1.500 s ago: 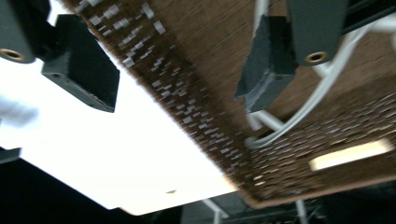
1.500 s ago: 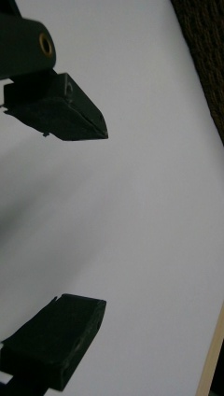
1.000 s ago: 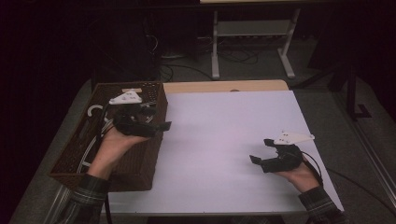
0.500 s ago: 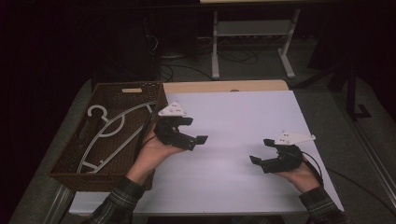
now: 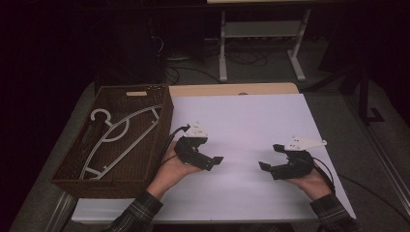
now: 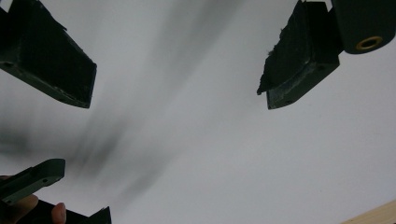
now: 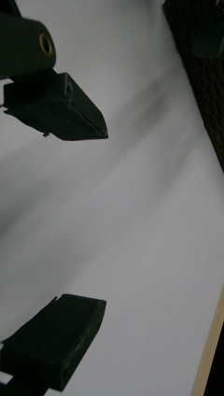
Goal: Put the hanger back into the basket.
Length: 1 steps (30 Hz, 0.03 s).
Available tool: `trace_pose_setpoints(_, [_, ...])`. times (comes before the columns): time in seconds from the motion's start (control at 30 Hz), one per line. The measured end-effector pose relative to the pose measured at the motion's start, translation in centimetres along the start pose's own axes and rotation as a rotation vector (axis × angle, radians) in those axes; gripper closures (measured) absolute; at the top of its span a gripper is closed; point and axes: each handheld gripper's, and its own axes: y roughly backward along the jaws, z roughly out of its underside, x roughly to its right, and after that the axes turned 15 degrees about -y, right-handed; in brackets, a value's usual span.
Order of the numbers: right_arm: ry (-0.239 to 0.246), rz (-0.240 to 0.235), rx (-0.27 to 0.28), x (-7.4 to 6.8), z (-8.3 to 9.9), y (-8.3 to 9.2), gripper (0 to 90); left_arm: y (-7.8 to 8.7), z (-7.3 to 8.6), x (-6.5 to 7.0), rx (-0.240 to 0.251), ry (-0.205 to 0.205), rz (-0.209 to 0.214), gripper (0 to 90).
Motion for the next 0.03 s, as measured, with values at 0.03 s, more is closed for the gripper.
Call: trace_pose_setpoints(0.03, [0.000,0.000,0.000,0.00,0.06,0.01,13.9,-0.11,0.09,0.06,0.002,0.001,-0.003,9.3])
